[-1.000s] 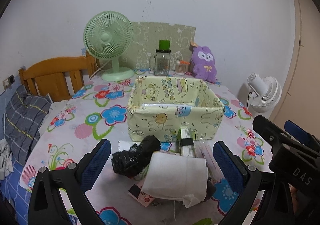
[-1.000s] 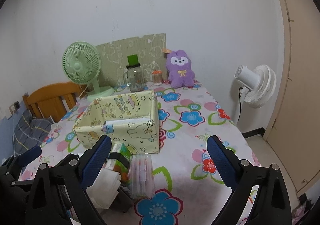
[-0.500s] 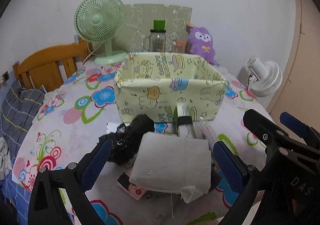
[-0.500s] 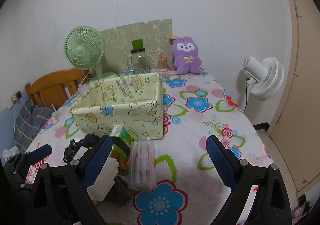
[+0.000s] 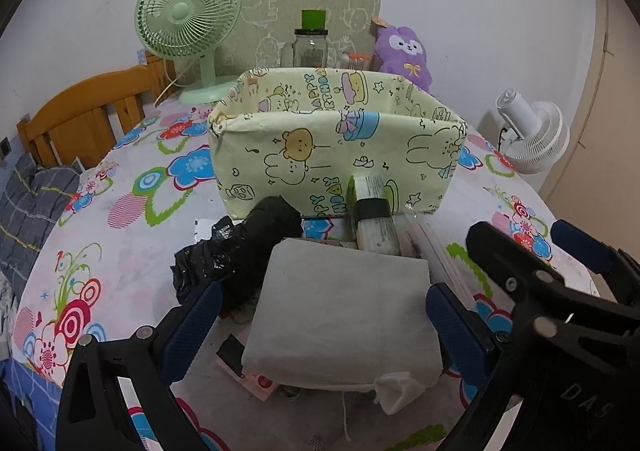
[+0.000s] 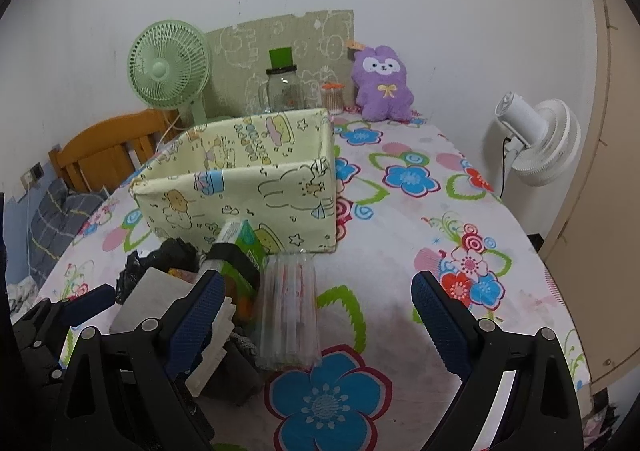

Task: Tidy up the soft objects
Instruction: 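Grasp the white cloth pad with the left gripper while the right gripper grasps the clear straw tube, then lift and carry the cloth pad and straw tube over the fabric box with both grippers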

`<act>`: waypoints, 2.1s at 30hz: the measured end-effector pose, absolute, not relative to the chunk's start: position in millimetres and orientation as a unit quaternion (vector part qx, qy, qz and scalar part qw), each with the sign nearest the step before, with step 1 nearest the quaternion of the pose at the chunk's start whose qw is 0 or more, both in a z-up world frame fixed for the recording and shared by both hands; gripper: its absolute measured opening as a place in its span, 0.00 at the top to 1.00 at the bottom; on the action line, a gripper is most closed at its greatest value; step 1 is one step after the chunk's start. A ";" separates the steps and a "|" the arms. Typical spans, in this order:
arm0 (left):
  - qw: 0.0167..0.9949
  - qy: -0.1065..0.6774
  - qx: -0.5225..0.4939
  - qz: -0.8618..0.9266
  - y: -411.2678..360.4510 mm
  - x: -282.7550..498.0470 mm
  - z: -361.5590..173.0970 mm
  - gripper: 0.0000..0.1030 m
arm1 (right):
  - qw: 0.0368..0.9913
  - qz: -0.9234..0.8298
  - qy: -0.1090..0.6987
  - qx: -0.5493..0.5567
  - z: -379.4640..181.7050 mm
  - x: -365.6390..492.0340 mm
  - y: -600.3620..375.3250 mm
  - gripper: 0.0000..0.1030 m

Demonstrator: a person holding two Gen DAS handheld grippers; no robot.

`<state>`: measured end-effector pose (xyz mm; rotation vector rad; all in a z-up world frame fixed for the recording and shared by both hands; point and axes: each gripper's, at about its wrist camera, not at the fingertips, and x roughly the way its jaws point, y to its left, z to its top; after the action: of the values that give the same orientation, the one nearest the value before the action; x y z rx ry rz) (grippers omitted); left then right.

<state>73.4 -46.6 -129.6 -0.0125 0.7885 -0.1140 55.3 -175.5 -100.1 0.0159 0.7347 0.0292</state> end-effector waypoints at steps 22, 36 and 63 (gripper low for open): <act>0.926 0.368 0.008 -0.081 -54.4 71.7 -129.2 0.47 | 0.921 0.019 0.389 0.019 -113.2 70.0 -172.4 0.12; 0.923 0.377 0.016 -0.079 -58.5 80.1 -137.4 0.47 | 0.890 0.057 0.447 0.067 -139.3 96.4 -175.5 0.32; 0.926 0.367 0.040 -0.080 -65.8 75.6 -129.8 0.63 | 0.895 0.026 0.442 0.043 -131.9 95.0 -172.9 0.78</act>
<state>75.6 -65.8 -129.8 0.0813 0.7524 -0.1640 95.0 -172.9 -131.9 0.0898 0.9169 0.0546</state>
